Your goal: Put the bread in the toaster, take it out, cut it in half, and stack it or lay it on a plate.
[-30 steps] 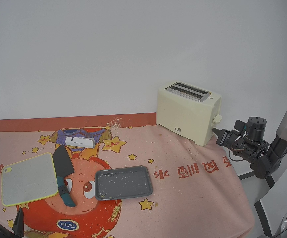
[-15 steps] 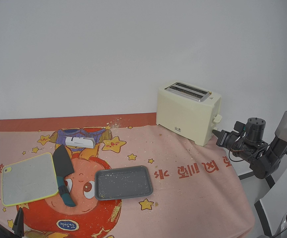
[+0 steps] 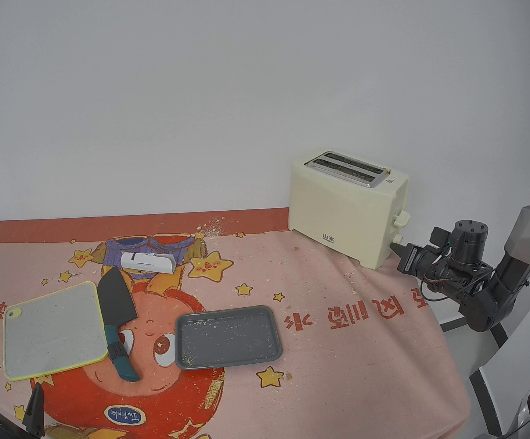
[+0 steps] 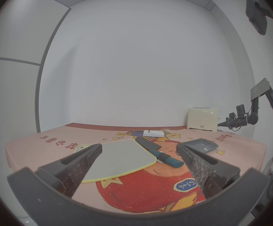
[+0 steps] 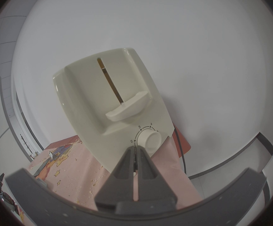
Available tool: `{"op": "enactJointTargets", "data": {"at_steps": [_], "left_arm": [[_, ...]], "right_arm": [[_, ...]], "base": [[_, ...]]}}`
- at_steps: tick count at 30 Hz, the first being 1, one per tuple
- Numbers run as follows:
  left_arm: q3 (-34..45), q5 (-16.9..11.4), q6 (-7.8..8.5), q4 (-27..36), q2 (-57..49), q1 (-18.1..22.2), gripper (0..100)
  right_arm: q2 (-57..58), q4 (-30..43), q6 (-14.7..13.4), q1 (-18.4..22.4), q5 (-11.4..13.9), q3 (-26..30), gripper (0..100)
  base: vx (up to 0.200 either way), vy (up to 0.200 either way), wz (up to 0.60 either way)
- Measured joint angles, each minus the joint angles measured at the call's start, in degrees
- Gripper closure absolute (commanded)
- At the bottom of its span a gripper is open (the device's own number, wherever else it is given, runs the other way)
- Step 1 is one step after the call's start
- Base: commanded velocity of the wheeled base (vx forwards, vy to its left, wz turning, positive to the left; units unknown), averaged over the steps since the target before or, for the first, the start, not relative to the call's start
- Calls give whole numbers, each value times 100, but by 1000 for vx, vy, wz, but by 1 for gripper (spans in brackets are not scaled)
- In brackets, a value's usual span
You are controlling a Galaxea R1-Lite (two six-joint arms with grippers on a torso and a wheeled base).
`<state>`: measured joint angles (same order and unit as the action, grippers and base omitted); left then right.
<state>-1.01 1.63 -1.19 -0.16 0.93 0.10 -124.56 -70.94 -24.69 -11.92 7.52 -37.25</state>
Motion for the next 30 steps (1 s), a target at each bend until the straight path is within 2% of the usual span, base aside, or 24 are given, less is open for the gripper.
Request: {"op": "enactJointTargets", "data": {"at_steps": [30], "left_arm": [[0,-2,0,0,0,0,0]], "right_arm": [[48,-23,-18,33,5,-17,100]], "base": [[0,0,0]]}}
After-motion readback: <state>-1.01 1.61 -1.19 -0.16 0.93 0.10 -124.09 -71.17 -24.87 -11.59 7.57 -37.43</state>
